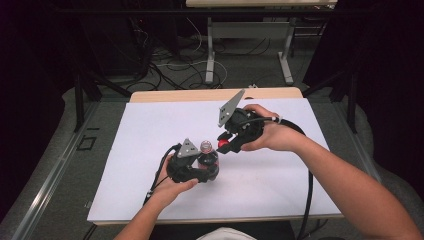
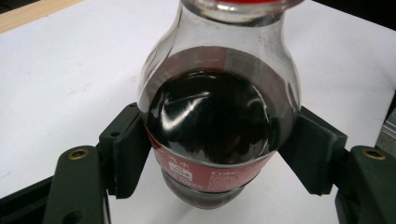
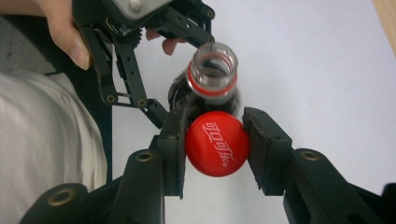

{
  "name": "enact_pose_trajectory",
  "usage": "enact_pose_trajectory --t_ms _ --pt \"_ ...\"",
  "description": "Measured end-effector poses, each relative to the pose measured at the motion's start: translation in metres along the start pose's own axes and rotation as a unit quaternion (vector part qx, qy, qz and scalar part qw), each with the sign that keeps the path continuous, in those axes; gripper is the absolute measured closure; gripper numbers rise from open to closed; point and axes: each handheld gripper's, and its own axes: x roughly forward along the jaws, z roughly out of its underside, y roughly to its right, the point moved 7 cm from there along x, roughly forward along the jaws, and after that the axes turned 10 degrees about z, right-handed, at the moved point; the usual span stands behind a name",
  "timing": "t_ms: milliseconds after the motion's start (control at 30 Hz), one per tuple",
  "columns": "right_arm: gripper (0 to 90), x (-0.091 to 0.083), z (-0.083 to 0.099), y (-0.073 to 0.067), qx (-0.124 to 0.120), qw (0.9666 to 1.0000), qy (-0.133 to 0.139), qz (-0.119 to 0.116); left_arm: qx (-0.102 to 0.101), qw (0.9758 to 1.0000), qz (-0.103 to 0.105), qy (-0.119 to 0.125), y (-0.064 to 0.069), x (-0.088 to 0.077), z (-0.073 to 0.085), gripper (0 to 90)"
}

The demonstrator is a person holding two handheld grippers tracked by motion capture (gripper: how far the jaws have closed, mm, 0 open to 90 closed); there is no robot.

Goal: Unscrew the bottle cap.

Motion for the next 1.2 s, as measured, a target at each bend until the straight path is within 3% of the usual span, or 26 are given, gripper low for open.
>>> enact_pose_trajectory --t_ms 167,333,400,533,767,933,1000,1167,1200 --pt "60.8 0.003 0.011 0.003 0.043 0.9987 -0.009 0.027 -0.003 1.0000 -0.006 0.000 -0.005 -0.005 0.000 30.2" --pt "60.8 0.008 0.030 0.004 0.096 0.9937 -0.029 0.048 -0.008 0.9999 -0.013 0.002 -0.009 -0.008 -0.001 30.1" --pt "60.8 0.012 0.038 0.006 0.105 0.9926 -0.029 0.054 -0.013 0.9998 -0.016 0.003 -0.010 -0.007 -0.001 30.2" --pt "60.9 0.022 0.055 0.006 0.135 0.9874 -0.021 0.079 -0.015 0.9997 -0.018 0.001 -0.013 -0.006 -0.001 30.2" --pt "60.9 0.042 0.083 -0.003 0.193 0.9761 -0.019 0.097 -0.023 0.9994 -0.026 0.001 -0.022 -0.004 -0.006 30.2" --pt "60.9 0.056 0.099 -0.002 0.205 0.9714 -0.014 0.119 -0.025 0.9990 -0.036 0.007 -0.031 0.000 -0.019 30.2" --pt "60.9 0.061 0.105 -0.005 0.220 0.9681 -0.016 0.118 -0.027 0.9990 -0.035 0.011 -0.034 0.005 -0.025 30.2" --pt "60.9 0.071 0.117 -0.008 0.229 0.9662 -0.020 0.116 -0.039 0.9986 -0.035 0.011 -0.046 0.020 -0.038 30.2" --pt "60.9 0.073 0.119 -0.008 0.235 0.9642 -0.019 0.121 -0.039 0.9985 -0.036 0.012 -0.048 0.023 -0.041 30.2"
